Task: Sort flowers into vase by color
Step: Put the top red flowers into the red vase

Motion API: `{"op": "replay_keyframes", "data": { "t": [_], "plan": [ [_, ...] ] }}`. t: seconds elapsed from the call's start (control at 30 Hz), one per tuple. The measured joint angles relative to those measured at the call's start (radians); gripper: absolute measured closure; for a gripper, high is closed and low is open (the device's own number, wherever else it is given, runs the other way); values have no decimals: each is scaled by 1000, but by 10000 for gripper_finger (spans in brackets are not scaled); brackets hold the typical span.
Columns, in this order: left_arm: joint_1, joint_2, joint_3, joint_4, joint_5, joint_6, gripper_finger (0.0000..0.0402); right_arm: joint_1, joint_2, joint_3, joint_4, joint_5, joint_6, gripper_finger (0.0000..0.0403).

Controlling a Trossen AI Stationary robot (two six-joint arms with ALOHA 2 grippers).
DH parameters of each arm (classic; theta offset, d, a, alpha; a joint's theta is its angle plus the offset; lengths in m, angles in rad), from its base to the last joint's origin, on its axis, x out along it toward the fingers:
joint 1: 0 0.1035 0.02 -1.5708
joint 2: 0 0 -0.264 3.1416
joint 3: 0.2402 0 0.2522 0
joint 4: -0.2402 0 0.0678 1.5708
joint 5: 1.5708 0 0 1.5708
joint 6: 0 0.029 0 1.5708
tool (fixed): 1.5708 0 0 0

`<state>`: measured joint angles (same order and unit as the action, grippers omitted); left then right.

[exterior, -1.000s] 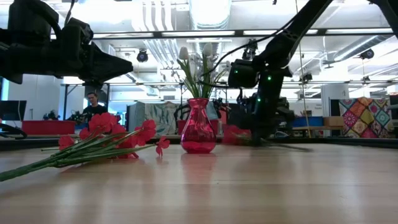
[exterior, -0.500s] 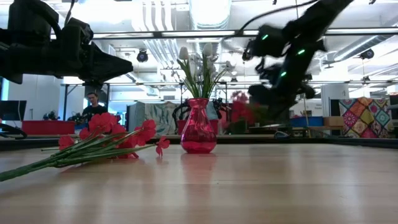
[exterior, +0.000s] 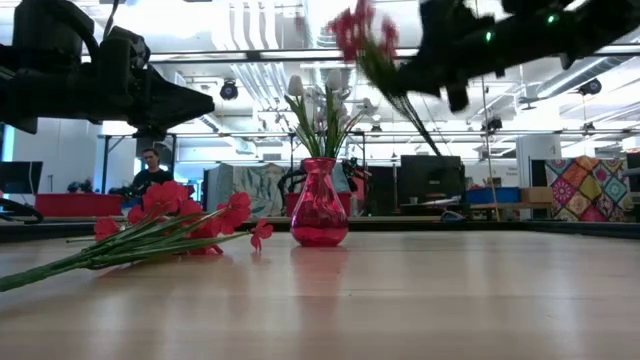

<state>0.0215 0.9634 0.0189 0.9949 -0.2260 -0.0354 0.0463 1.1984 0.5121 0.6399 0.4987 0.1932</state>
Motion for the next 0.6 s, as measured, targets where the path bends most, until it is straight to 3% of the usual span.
{"op": "replay_keyframes", "data": {
  "t": [0.13,0.27,0.6],
  "plan": [
    [0,0,0,-1,0,0,323,32,75,-29,360,-11,-147,390],
    [0,0,0,-1,0,0,323,33,184,-19,617,-86,-215,390],
    [0,0,0,-1,0,0,323,32,425,136,869,-169,-398,390]
  ]
}}
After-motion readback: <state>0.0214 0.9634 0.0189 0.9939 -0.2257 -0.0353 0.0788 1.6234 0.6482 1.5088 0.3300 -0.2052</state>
